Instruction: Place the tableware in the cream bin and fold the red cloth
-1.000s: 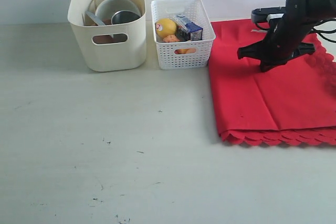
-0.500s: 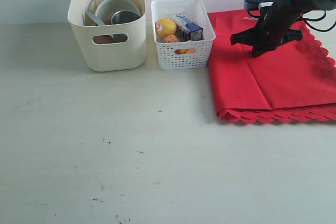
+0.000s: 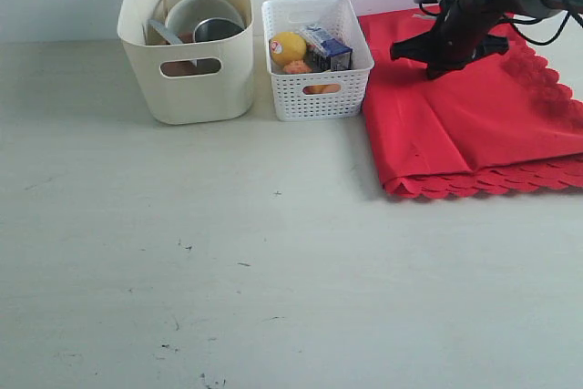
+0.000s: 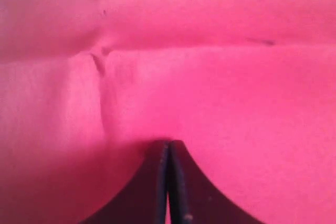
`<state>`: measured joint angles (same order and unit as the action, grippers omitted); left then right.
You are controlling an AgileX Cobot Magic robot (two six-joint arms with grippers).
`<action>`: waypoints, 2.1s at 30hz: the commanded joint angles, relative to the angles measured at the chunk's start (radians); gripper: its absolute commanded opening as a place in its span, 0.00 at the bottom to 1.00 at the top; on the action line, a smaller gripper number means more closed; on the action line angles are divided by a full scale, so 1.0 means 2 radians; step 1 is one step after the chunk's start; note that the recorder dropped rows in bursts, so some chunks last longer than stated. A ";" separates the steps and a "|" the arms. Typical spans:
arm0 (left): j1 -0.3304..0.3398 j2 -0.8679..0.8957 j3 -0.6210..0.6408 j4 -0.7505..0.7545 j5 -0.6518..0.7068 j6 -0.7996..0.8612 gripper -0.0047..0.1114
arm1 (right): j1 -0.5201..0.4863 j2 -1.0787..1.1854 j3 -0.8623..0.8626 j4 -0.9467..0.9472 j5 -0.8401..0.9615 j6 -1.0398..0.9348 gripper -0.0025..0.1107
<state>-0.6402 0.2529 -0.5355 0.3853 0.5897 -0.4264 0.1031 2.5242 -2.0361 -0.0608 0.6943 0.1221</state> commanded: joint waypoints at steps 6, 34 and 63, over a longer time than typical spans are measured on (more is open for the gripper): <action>0.001 -0.004 0.000 0.000 -0.009 -0.006 0.11 | -0.033 0.014 -0.003 0.000 0.044 0.017 0.02; 0.001 -0.004 0.000 0.000 -0.011 -0.006 0.11 | -0.058 0.036 -0.003 0.236 0.045 -0.089 0.02; 0.001 -0.004 0.000 0.004 -0.016 -0.002 0.11 | -0.058 -0.285 0.081 0.090 0.147 -0.061 0.02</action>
<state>-0.6402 0.2529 -0.5355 0.3853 0.5714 -0.4303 -0.0132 2.0383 -1.9473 0.1452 1.0067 -0.0134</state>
